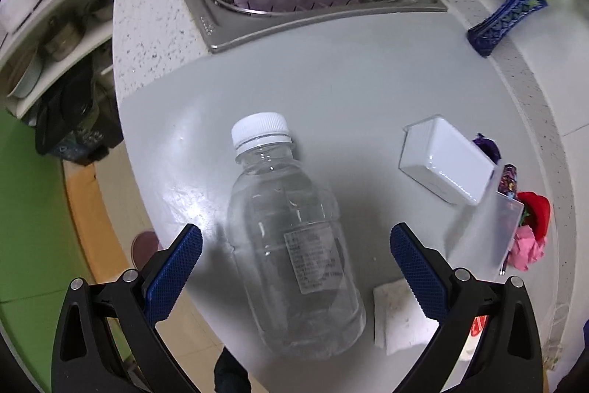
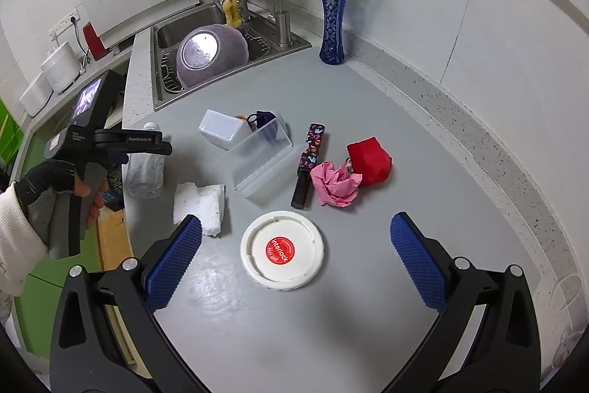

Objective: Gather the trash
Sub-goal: 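Grasp the clear water bottle with the left tool while the right tool grasps the white lid, then carry the bottle and white lid toward the pink trash bin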

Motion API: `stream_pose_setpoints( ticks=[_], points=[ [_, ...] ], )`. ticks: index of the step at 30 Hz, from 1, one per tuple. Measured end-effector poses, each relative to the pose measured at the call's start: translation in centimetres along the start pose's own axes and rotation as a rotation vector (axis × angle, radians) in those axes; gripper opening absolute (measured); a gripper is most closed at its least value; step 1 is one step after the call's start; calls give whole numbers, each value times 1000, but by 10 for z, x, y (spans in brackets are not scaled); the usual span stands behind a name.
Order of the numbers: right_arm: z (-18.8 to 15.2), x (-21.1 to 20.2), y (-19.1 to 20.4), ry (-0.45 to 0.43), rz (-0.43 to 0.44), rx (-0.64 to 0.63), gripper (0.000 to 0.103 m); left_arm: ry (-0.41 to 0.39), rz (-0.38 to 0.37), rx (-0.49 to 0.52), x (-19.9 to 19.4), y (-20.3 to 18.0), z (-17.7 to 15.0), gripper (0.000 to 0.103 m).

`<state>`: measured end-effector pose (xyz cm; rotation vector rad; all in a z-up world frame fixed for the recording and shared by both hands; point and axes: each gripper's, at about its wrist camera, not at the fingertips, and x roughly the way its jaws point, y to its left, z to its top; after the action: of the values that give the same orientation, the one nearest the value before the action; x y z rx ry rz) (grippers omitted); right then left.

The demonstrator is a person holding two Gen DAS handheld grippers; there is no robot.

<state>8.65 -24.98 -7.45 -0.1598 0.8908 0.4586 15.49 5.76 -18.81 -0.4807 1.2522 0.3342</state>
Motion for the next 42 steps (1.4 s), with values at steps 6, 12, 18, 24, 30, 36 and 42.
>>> stream_pose_setpoints(
  ticks=[6, 12, 18, 24, 30, 36, 42],
  points=[
    [2, 7, -5, 11, 5, 9, 100, 39, 14, -19, 15, 0, 2, 66],
    [0, 13, -7, 31, 2, 23, 100, 4, -15, -14, 9, 5, 2, 60],
    [-3, 30, -4, 88, 8, 15, 100, -76, -23, 79, -16, -4, -4, 60],
    [-9, 64, 4, 167, 9, -20, 100, -191, -52, 183, -63, -11, -17, 60],
    [-16, 102, 11, 243, 6, -31, 100, -287, -80, 276, -106, -15, -36, 60],
    [-20, 133, 21, 317, 1, -62, 100, -319, -92, 315, -128, -11, -50, 60],
    [-26, 150, 28, 368, -8, -84, 100, -310, -105, 332, -131, -7, -63, 60]
  ],
)
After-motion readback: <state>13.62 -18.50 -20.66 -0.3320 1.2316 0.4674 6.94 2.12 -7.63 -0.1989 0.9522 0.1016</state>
